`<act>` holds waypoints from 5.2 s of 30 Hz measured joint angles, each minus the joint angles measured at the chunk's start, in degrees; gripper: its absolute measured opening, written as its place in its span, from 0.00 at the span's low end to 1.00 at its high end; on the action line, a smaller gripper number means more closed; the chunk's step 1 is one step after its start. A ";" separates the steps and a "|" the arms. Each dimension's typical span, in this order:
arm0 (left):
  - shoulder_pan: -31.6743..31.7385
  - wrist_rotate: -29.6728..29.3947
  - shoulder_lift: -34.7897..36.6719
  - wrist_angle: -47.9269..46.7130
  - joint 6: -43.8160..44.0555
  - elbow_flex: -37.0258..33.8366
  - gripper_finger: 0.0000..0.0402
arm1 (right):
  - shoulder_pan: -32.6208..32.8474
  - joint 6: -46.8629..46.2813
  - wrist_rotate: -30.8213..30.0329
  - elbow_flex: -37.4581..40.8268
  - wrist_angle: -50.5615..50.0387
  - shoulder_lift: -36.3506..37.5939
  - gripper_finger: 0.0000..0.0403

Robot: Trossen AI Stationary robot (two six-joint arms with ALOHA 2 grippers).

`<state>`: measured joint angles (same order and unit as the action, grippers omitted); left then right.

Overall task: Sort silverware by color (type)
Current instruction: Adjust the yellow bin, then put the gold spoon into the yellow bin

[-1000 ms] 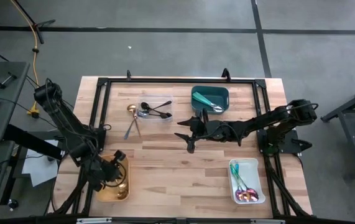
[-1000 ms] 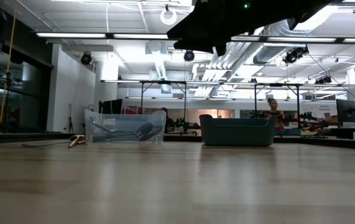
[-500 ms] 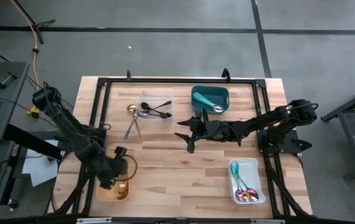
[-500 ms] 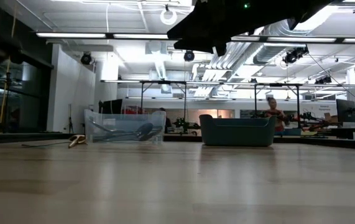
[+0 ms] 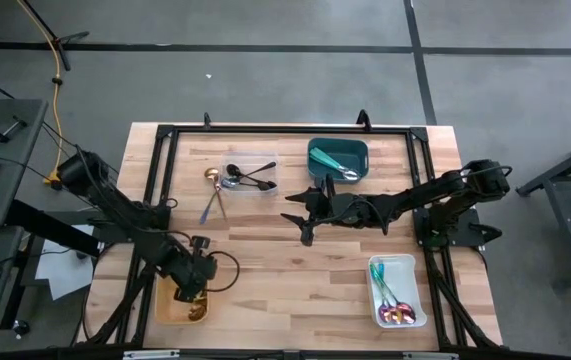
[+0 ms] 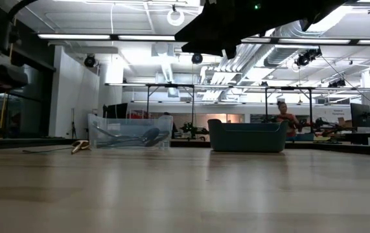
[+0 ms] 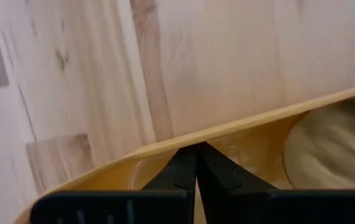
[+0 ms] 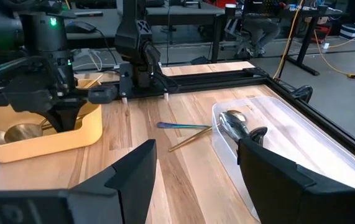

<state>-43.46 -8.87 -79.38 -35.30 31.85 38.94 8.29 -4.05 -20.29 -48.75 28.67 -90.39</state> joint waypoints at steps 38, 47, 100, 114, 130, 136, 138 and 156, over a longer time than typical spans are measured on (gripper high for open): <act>25.22 -3.81 6.59 -8.86 -42.34 9.60 0.21 | -0.01 0.42 0.17 0.01 -0.27 0.00 0.55; 33.33 -8.27 -1.58 -13.14 -62.84 9.60 0.41 | -0.01 0.41 0.15 0.01 -1.29 0.00 0.55; 45.28 -4.50 -14.15 -14.37 -75.45 11.37 0.01 | -0.02 -0.02 0.26 0.00 -2.80 0.00 0.55; 45.16 -4.97 -5.47 -15.10 -72.49 11.43 0.00 | -0.02 -0.02 0.17 0.00 -3.19 0.00 0.55; 41.69 -4.39 16.15 -12.74 -60.34 12.20 0.00 | -0.01 0.44 0.15 0.00 -3.23 0.00 0.55; 39.79 -1.30 26.61 5.59 -51.44 9.43 0.00 | -0.01 0.47 0.15 0.00 -3.19 0.00 0.55; 39.18 -0.50 29.27 13.76 -48.94 6.40 0.00 | 0.00 0.77 0.15 0.00 -2.95 0.01 0.55; 37.66 0.01 30.54 77.79 -33.59 -25.31 0.00 | -0.02 3.63 2.34 0.00 1.36 0.02 0.55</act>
<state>-5.80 -8.86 -48.84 42.50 -1.74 13.63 8.27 -0.43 -17.95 -48.75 30.02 -90.37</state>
